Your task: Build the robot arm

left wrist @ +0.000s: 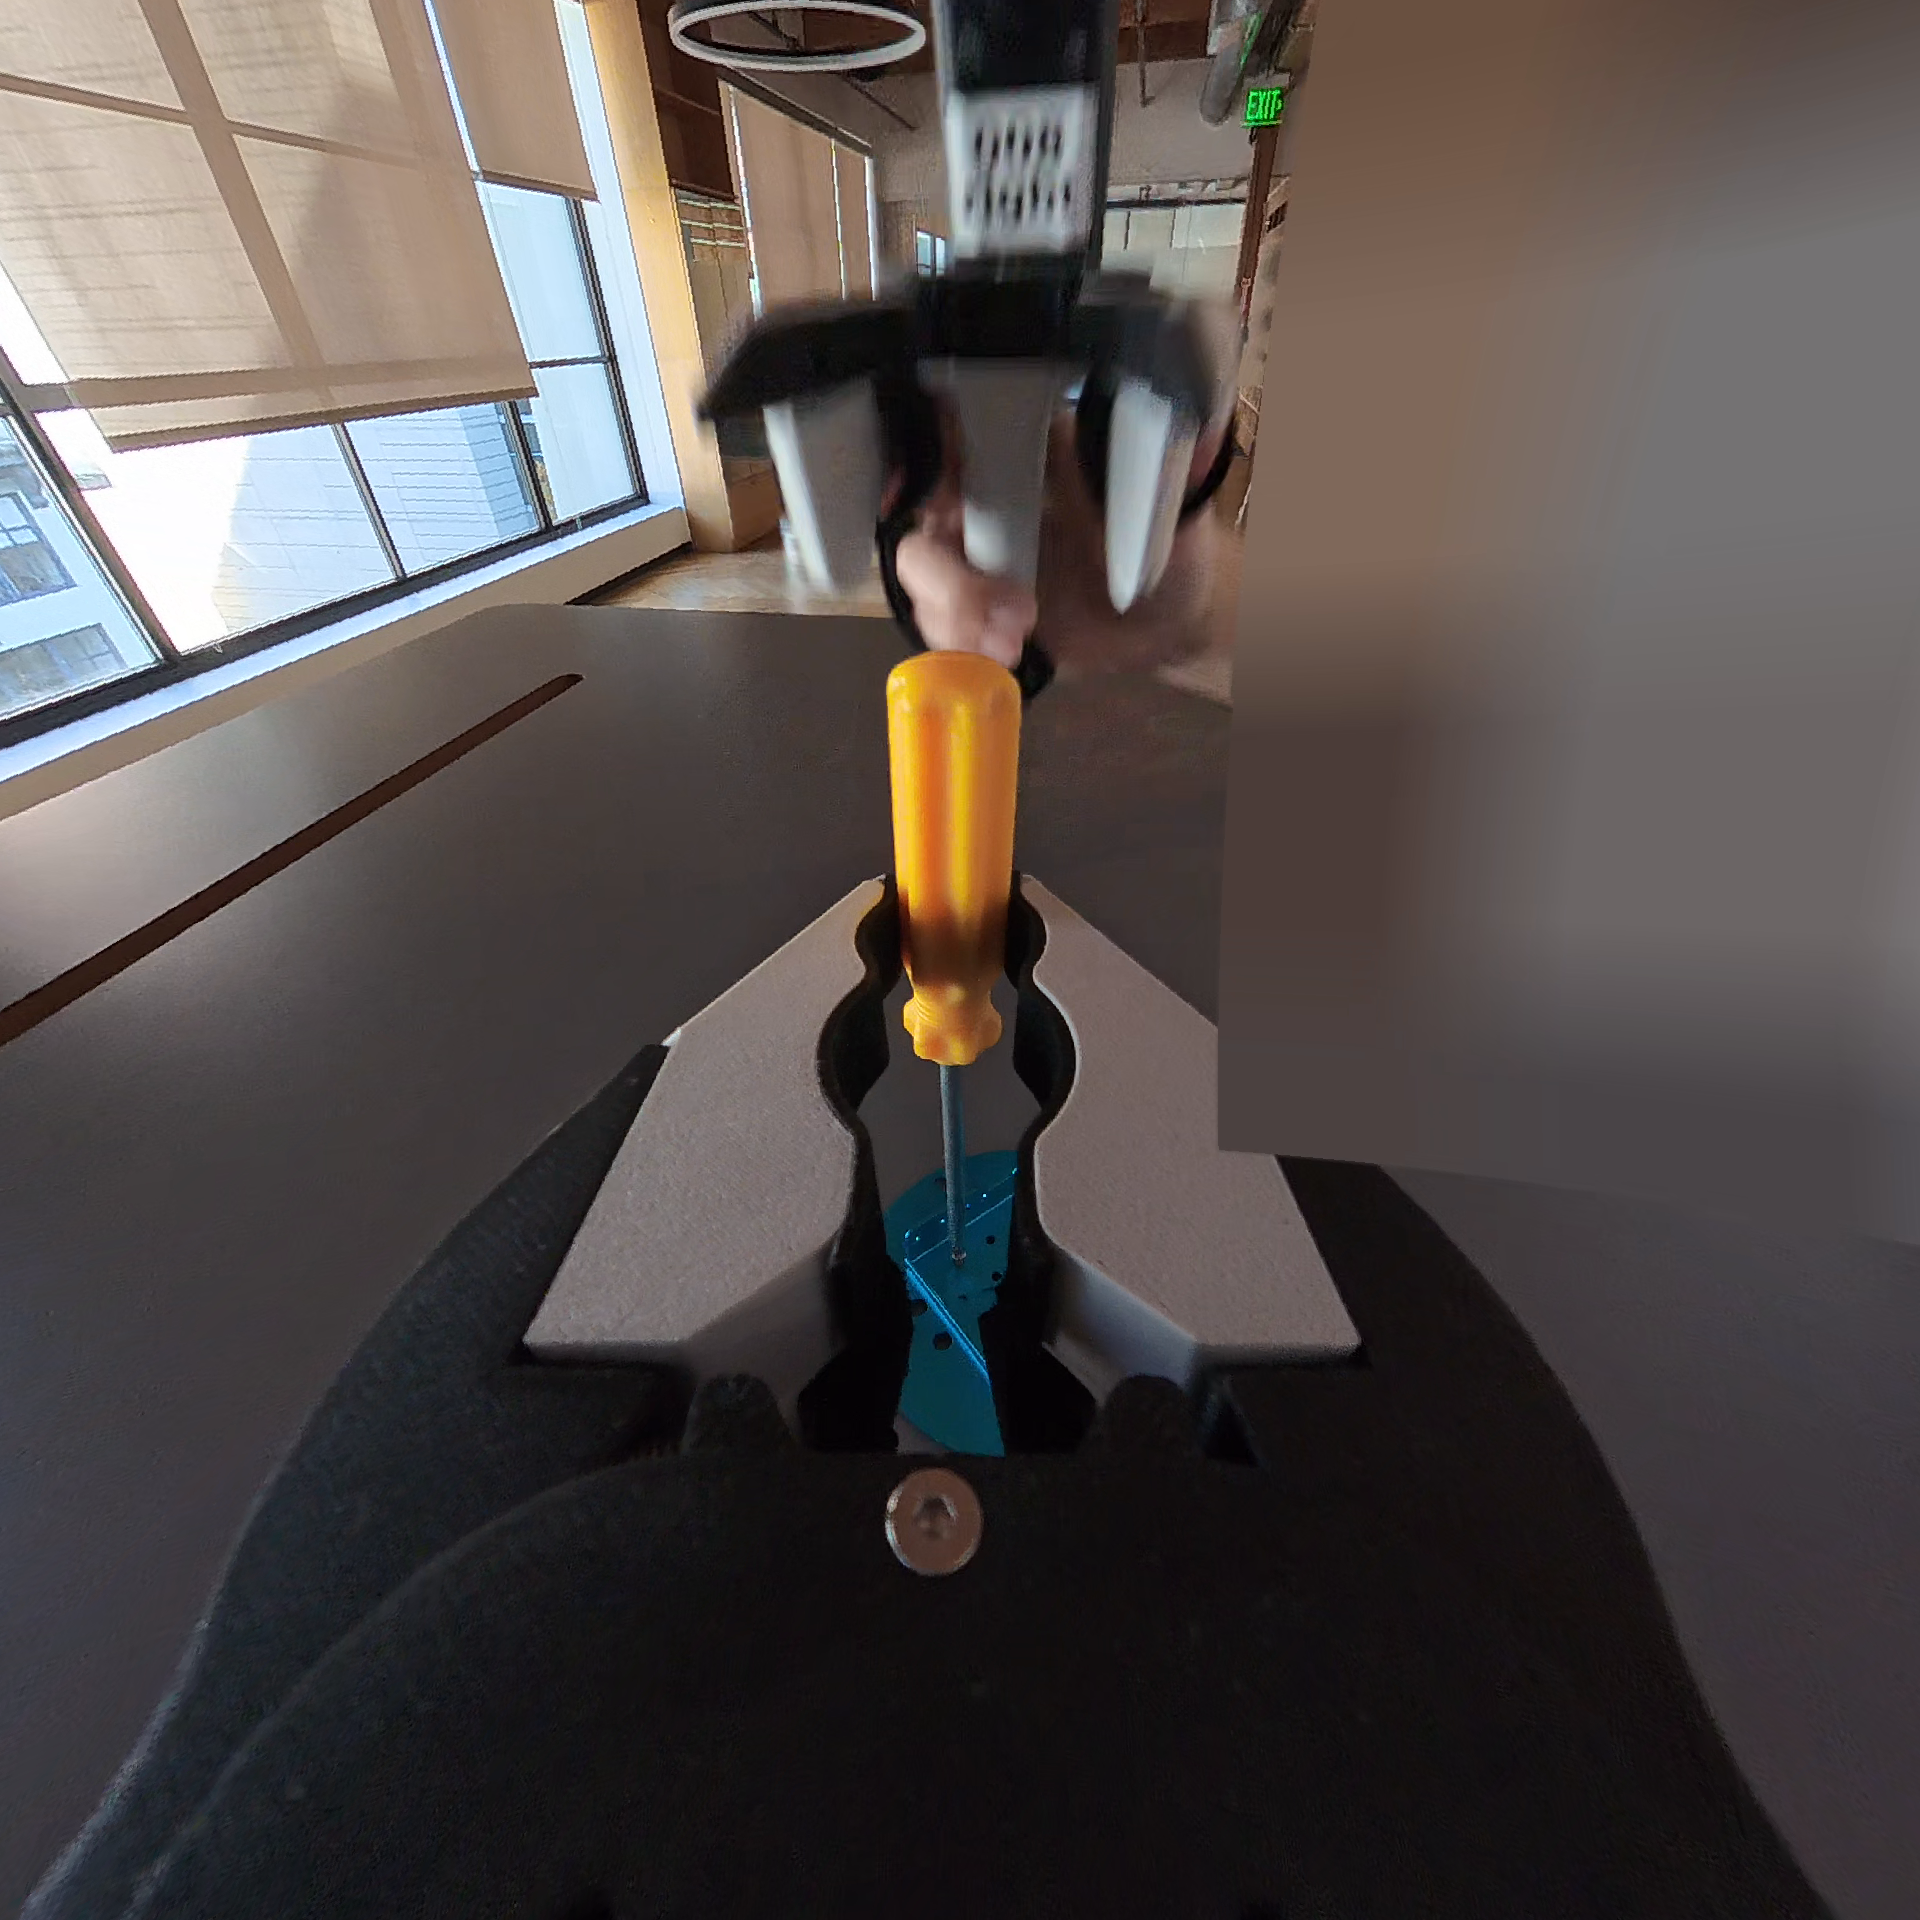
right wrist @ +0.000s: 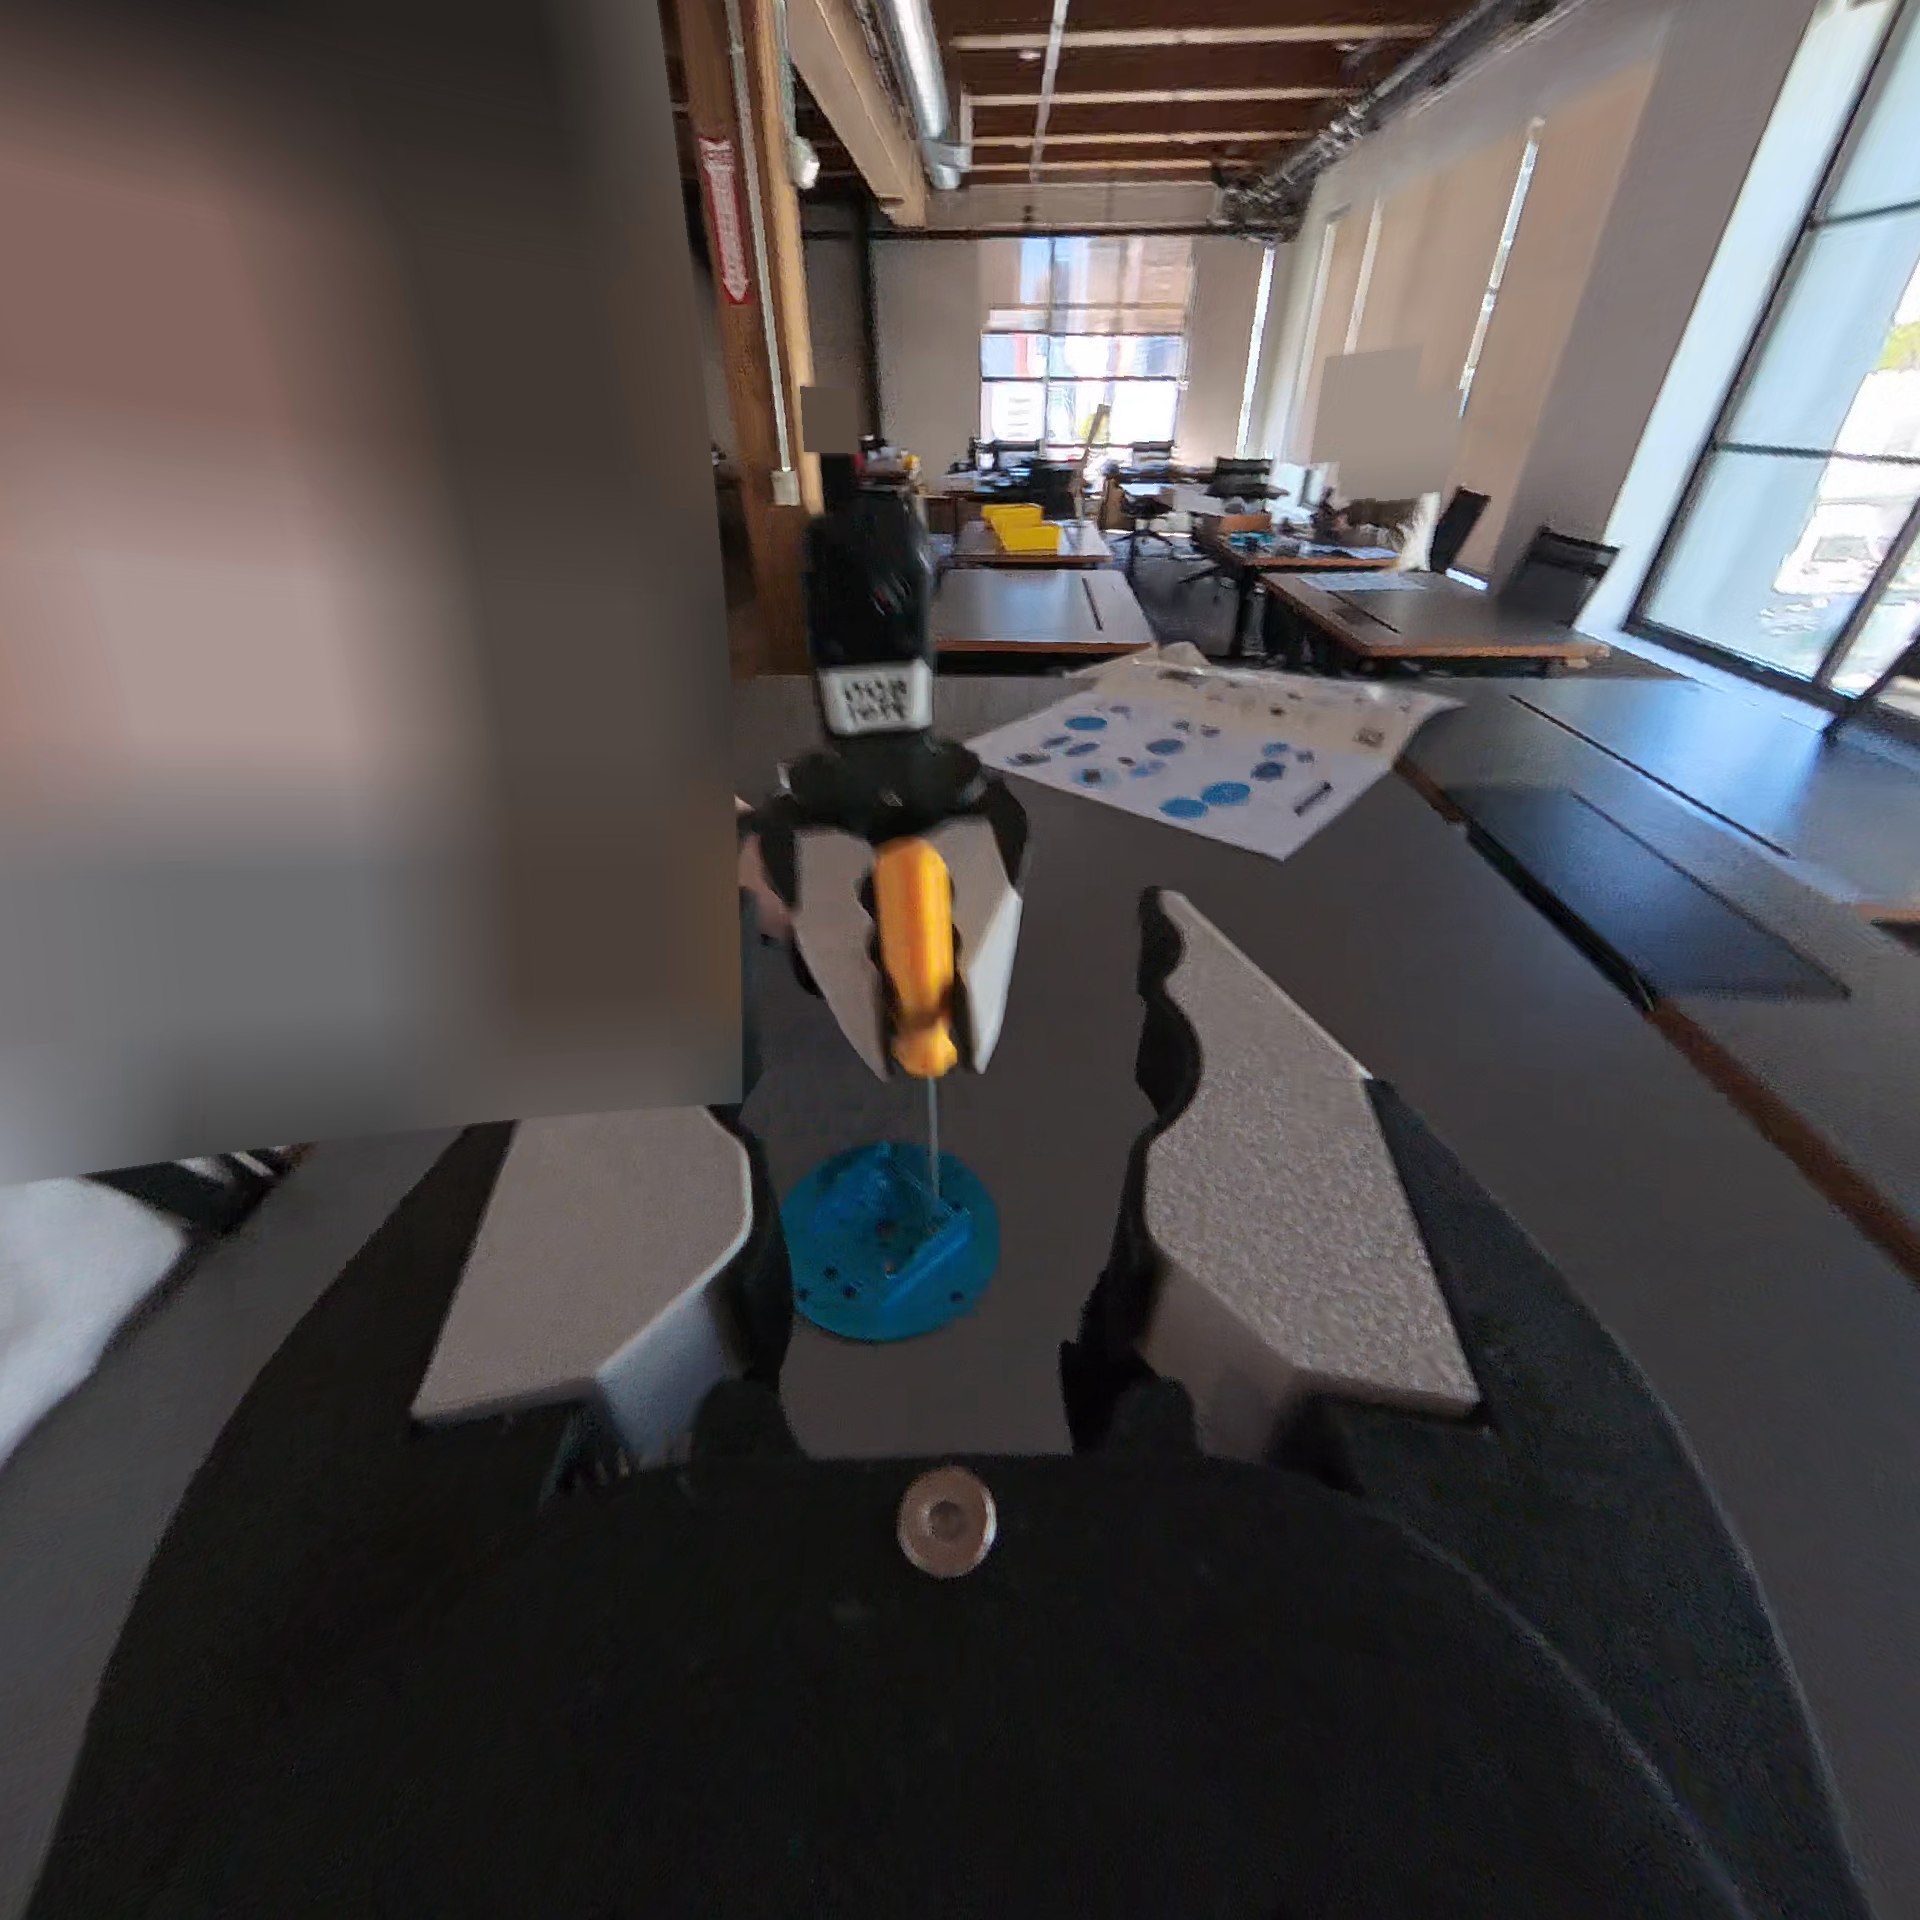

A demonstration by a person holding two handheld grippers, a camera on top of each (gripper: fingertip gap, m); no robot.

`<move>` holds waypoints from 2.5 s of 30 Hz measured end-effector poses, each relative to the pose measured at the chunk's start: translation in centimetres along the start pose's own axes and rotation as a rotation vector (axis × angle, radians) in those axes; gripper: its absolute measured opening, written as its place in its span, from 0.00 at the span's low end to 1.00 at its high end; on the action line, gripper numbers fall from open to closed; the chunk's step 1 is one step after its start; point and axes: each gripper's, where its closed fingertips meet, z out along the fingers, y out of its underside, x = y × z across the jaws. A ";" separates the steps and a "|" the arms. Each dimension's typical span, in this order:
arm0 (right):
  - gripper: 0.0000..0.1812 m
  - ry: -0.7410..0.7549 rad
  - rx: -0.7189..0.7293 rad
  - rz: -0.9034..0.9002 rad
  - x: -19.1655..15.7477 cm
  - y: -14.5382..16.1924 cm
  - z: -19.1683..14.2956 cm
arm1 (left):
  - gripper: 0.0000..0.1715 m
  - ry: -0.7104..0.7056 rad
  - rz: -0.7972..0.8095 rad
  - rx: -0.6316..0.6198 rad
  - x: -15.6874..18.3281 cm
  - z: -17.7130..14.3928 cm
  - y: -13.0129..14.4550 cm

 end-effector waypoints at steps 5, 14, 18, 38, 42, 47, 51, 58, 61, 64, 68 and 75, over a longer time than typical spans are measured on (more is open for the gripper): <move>0.30 -0.075 -0.293 -0.073 -1.6 -3.4 1.4 | 0.10 -0.004 -0.009 -0.008 -0.2 0.1 0.0; 0.20 -0.281 -1.125 -0.537 -2.0 1.7 3.9 | 0.10 -0.002 0.018 -0.019 0.2 0.3 0.0; 0.14 -0.297 -1.269 -0.619 -1.0 3.5 4.1 | 0.10 -0.003 0.020 -0.022 0.1 0.3 0.1; 0.09 -0.246 -1.358 -0.422 -1.2 4.0 4.4 | 0.10 0.016 0.028 -0.013 0.2 0.2 0.0; 0.08 -0.153 -1.351 -0.285 -1.4 4.0 4.4 | 0.10 0.026 0.033 -0.015 0.4 0.2 0.0; 0.08 -0.113 -1.357 -0.226 -1.6 4.1 4.2 | 0.09 0.022 0.044 -0.025 0.5 0.3 0.0; 0.09 -0.103 -1.357 -0.181 -1.3 4.2 4.5 | 0.09 0.005 0.036 -0.009 0.2 0.2 0.0; 0.14 -0.233 -1.395 -0.427 -1.1 4.2 4.5 | 0.09 0.029 0.020 -0.001 0.2 0.2 0.0; 0.12 -0.294 -1.430 -0.532 -0.9 4.3 4.1 | 0.09 0.029 0.024 -0.006 0.2 0.2 0.1; 0.10 -0.315 -1.443 -0.512 -1.1 4.6 4.1 | 0.09 0.029 0.025 -0.005 0.2 0.2 0.1; 0.10 -0.272 -1.466 -0.423 -1.0 4.7 4.1 | 0.09 0.036 0.018 -0.005 0.2 0.1 0.0; 0.09 -0.132 -1.488 -0.154 -1.3 4.9 3.8 | 0.09 0.039 0.023 -0.012 0.4 0.2 0.0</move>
